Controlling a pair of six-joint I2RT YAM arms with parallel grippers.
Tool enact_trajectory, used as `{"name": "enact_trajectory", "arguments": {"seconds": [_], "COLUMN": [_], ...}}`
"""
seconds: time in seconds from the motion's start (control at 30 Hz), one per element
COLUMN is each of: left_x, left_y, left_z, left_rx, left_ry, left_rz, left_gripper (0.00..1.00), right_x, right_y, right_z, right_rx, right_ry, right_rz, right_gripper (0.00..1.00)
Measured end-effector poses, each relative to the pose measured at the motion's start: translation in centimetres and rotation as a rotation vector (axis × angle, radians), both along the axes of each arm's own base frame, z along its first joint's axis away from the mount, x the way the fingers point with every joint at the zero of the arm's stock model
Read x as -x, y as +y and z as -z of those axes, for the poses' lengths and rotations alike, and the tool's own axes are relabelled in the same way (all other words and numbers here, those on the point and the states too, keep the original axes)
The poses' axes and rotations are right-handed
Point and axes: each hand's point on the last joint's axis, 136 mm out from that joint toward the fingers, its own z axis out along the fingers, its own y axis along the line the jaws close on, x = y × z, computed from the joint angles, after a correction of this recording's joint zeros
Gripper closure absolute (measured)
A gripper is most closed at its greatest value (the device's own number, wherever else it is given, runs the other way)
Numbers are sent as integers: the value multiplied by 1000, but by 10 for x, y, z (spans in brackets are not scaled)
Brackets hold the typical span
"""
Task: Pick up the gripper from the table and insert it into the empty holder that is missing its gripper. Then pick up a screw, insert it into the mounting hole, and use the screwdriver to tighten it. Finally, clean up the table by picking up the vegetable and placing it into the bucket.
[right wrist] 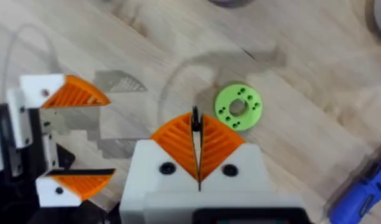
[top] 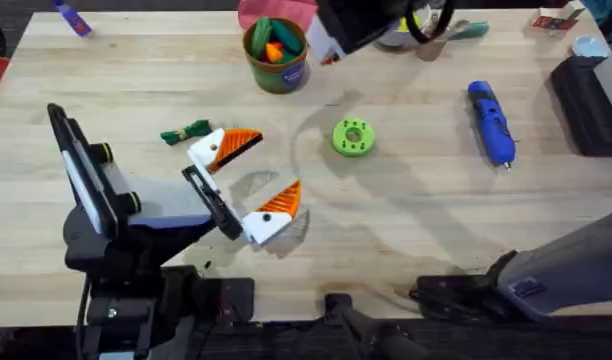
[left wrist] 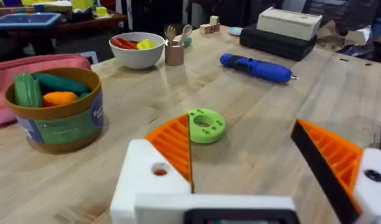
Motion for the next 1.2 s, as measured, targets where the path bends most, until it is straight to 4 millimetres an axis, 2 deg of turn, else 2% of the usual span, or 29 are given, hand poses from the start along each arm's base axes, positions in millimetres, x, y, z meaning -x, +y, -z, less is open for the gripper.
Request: {"name": "enact_trajectory", "arguments": {"seconds": [0.13,0.23,0.37,0.53,0.7,1.2], "left_x": [0,0,0,0,0,0], "left_y": [0,0,0,0,0,0], "left_z": [0,0,0,0,0,0], "left_rx": [0,0,0,0,0,0], "left_ry": [0,0,0,0,0,0], "left_rz": [0,0,0,0,0,0], "left_gripper": [14,14,13,14,13,15], "right_x": [7,10,17,40,63,88], "right_y": [18,32,60,89,111,131], "right_z": [-8,-6,1,9,7,9], "right_rx": [14,42,70,97,64,113], "right_ry": [-23,-17,-25,-37,-43,-138], "right_rz": [-101,-168,-283,-440,-593,-983], "right_gripper": [996,996,996,996,996,996]}}
